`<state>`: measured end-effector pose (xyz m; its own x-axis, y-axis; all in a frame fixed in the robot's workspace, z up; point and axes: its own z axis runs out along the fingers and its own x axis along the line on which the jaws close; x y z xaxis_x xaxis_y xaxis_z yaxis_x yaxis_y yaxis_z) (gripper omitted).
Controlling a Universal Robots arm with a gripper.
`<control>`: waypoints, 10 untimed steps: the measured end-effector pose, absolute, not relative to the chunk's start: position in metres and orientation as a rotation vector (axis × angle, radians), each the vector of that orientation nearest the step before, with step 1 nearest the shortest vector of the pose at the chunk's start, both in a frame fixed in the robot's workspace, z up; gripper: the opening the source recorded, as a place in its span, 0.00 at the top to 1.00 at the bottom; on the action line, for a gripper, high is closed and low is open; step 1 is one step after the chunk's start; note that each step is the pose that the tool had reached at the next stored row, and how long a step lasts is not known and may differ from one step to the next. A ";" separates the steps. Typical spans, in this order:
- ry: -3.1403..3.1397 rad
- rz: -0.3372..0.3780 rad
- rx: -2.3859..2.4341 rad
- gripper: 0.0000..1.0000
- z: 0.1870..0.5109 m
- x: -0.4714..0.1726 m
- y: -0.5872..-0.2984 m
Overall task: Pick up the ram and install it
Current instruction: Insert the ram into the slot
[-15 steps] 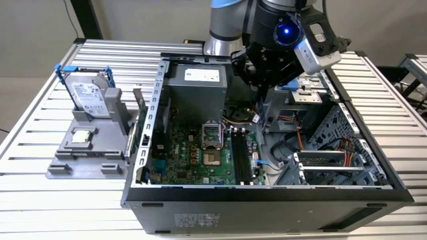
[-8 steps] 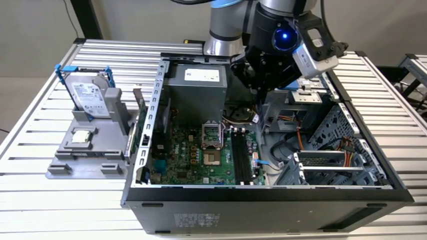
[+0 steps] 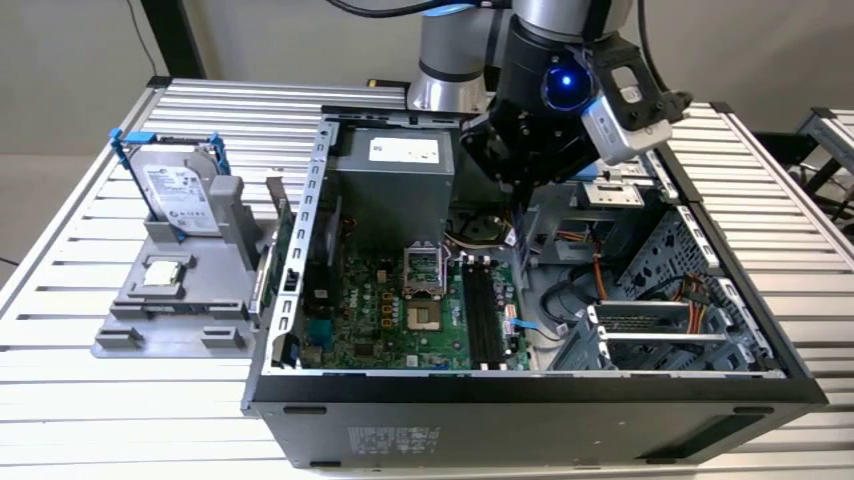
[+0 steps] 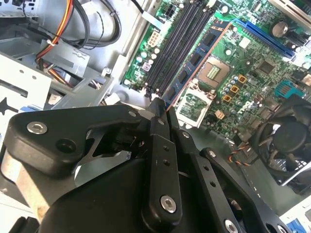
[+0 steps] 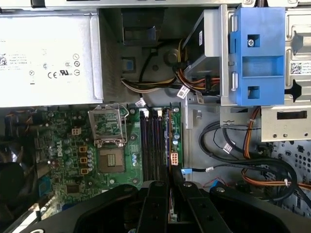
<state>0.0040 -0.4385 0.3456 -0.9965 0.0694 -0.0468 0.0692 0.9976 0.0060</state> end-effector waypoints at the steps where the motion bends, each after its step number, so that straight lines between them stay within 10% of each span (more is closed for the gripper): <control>1: 3.093 0.007 0.107 1.00 0.345 0.004 -0.438; 10: 3.091 0.007 0.108 1.00 0.336 0.004 -0.438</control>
